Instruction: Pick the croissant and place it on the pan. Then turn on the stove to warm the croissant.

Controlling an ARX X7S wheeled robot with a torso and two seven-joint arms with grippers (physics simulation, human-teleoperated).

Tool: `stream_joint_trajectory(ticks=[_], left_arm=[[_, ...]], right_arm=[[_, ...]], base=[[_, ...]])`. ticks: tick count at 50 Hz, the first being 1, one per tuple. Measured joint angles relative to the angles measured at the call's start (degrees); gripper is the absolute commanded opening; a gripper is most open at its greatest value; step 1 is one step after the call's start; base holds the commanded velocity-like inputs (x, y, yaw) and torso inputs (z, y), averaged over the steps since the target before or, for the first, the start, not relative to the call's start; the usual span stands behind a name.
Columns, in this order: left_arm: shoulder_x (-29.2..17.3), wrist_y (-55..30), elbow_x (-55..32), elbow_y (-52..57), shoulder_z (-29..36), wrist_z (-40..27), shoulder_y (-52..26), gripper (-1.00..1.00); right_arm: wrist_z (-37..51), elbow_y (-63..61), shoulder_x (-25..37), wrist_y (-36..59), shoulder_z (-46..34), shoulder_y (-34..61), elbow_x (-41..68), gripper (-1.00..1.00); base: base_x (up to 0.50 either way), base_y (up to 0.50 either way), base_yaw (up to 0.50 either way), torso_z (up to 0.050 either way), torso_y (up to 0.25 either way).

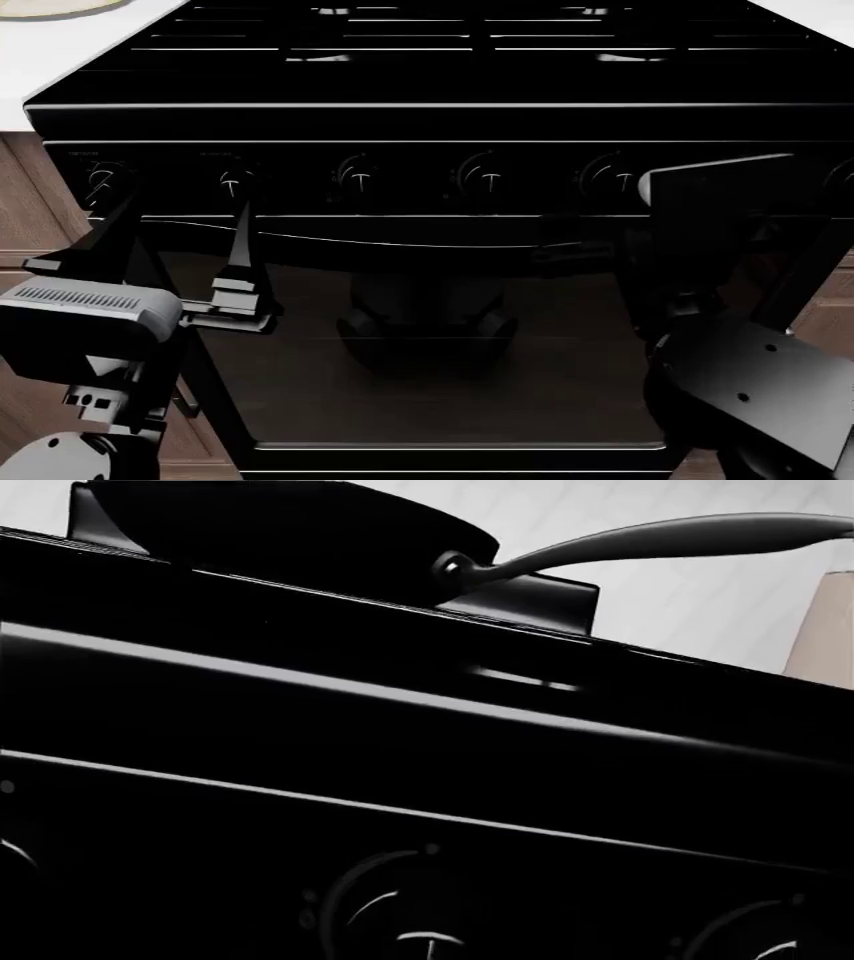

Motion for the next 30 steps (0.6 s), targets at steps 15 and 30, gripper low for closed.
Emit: stream_joint_trajectory(ticks=[15, 30], left_arm=[[0.1, 0.1, -0.2, -0.4, 0.0, 0.1, 0.0, 1.0], [0.2, 0.1, -0.3, -0.7, 0.0, 0.2, -0.1, 1.0]], right_arm=[[-0.8, 2.5, -0.9, -1.2, -0.4, -0.7, -0.8, 1.0], [-0.6, 2.5, -1.2, -1.3, -0.5, -0.8, -1.0, 1.0]], base=[[0.0, 0.0, 0.0, 0.0, 0.0], [0.0, 0.0, 0.0, 0.0, 0.0]])
